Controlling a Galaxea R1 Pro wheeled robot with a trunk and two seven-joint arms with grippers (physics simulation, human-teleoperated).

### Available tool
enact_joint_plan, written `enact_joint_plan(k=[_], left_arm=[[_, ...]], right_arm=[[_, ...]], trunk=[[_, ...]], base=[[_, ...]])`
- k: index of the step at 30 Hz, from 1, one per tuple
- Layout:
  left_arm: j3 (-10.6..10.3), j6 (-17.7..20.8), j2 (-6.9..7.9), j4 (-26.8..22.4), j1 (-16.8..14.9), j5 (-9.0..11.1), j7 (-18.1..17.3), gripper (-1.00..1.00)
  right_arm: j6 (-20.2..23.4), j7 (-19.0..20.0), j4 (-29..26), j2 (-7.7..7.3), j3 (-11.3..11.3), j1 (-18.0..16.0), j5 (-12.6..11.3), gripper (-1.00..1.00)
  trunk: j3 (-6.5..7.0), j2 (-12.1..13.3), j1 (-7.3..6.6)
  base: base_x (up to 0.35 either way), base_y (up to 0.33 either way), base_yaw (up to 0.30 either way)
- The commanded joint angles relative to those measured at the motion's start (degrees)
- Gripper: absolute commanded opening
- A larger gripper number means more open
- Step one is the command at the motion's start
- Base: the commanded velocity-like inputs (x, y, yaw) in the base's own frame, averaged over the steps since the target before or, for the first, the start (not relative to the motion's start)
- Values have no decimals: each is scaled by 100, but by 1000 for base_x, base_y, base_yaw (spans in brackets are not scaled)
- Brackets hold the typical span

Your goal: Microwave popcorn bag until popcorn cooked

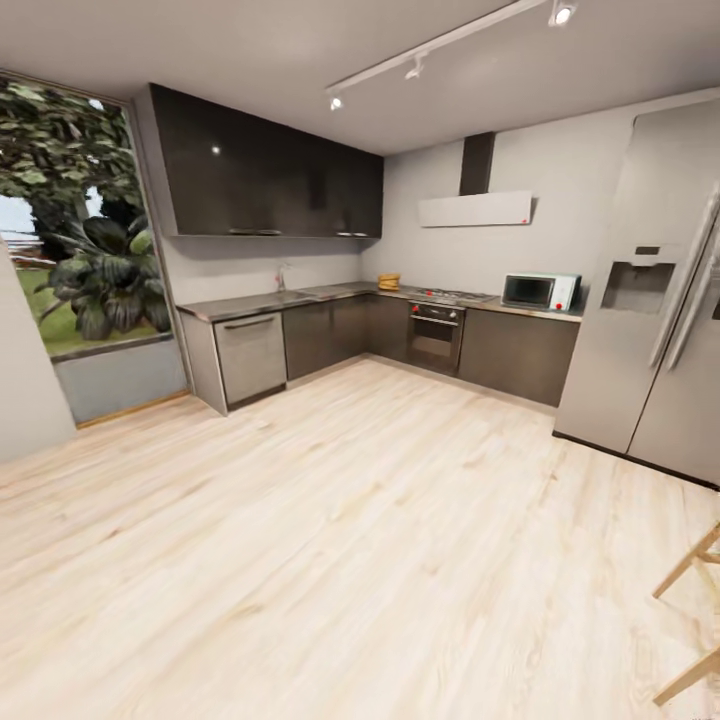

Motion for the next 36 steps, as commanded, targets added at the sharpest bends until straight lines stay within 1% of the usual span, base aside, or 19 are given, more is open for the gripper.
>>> enact_joint_plan(k=[1, 6, 8, 25, 36], left_arm=[[2, -12, -1, -2, 1, 58, -1, 100], [-4, 19, -7, 5, 1, 51, -3, 100], [-6, 32, -2, 6, 1, 49, -5, 100], [-7, 18, -10, 7, 1, 49, -2, 100], [-7, -2, -10, 7, 1, 49, -4, 100]], right_arm=[[-22, -1, 3, 0, 15, -2, -46, 100], [-22, -1, 2, 0, 17, -2, -46, 100], [-22, -1, 2, 0, 19, -2, -46, 100], [-22, -1, 2, -1, 32, -2, -4, 100], [-22, -1, 1, -4, 33, -2, -6, 100]], trunk=[[-4, -2, 4], [-4, -2, 4], [-4, -2, 4], [-4, -2, 4], [-4, -2, 4]], base=[[323, 0, -284], [323, 0, -281], [323, 0, -115], [323, 0, -10], [323, 0, -247]])
